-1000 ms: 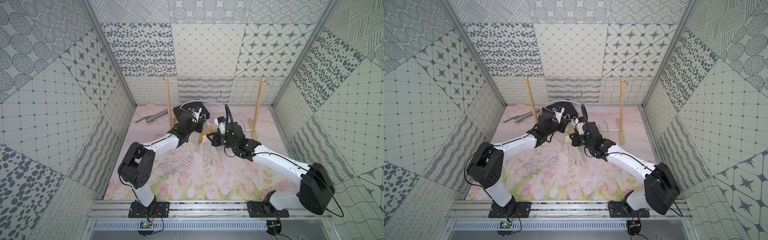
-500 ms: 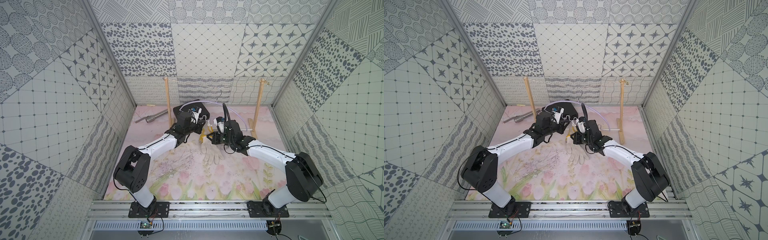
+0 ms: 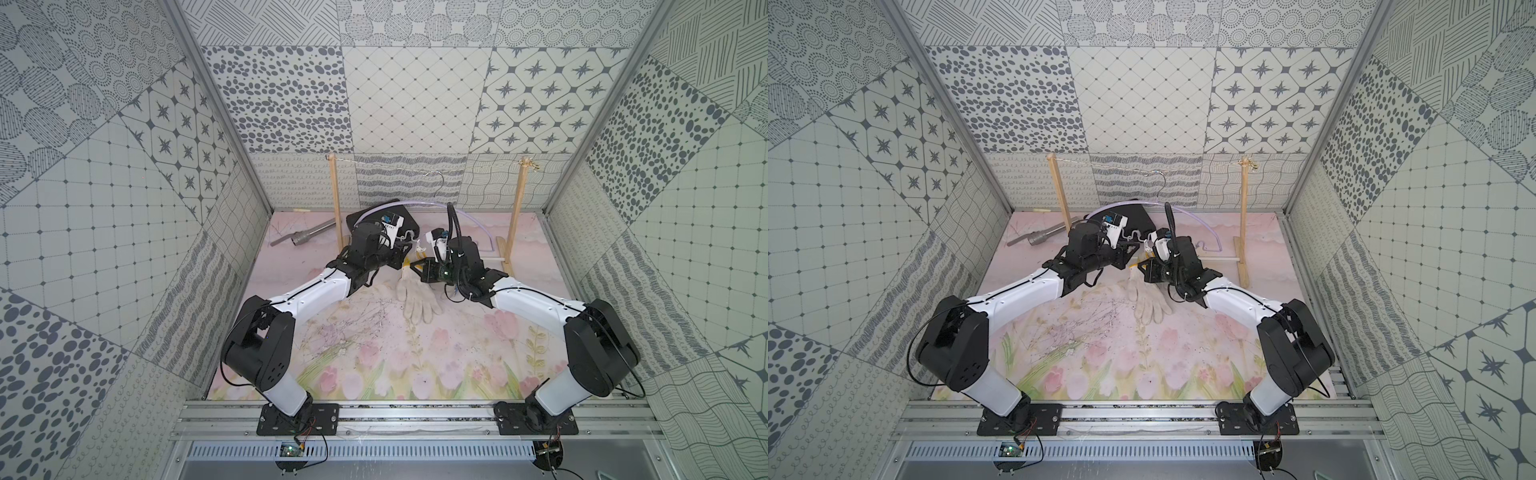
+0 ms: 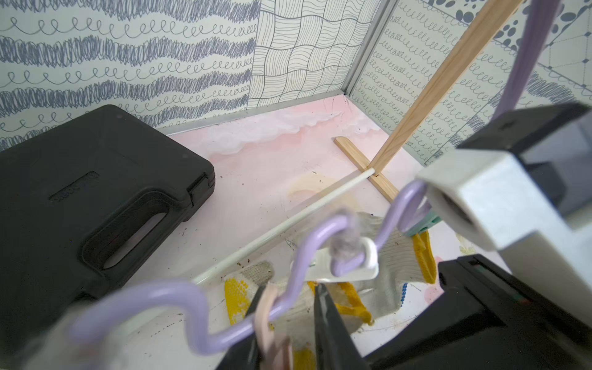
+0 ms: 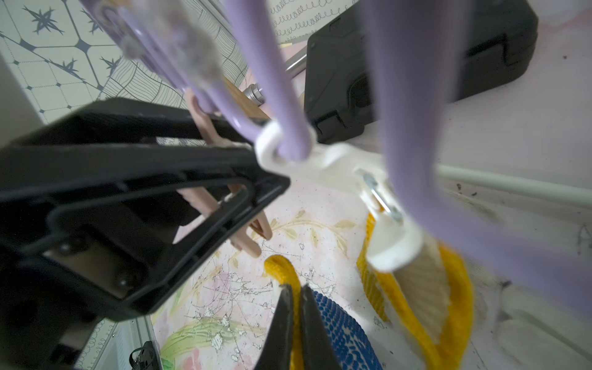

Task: Clip the gloves onto a hanger to dry
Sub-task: Clamp the glove onto the hanger.

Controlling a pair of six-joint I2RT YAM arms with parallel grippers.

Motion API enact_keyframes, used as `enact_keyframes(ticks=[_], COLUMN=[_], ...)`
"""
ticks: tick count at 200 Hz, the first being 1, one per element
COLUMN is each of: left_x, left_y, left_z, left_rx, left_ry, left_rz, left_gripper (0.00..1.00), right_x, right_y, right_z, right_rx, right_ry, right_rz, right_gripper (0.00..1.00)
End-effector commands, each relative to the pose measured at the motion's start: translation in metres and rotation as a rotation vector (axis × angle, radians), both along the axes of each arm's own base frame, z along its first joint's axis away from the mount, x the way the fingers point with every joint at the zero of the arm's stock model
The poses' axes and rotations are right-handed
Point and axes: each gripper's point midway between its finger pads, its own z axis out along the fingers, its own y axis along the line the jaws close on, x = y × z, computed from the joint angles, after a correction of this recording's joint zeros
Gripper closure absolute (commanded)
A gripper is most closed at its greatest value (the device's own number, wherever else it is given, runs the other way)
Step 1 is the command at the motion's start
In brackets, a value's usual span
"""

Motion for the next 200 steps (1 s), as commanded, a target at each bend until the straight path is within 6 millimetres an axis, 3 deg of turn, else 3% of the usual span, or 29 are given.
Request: enact_keyframes(ticks=[1,127,200], left_x=[-0.011,-0.008,-0.01], left_y=[-0.013,-0.014,-0.018], left_z=[0.014,0.022,0.025], left_rx=[-0.053,-0.076,-0.095], left_ry=[-0.017,-0.02,0.007], left_rz=[-0.086,-0.075,-0.095], left_gripper=[1.0,1.0,1.0], right_x=[0.007,0.01,0.013], right_y=[0.01,0.005,0.0], right_z=[0.032,0.022,0.037], right_rx=[0.111,0.119,0.106], right_ry=[-0.083,-0.068,-0.128], right_rz=[-0.003,-0.094,-0.106], right_gripper=[1.0,1.0,1.0])
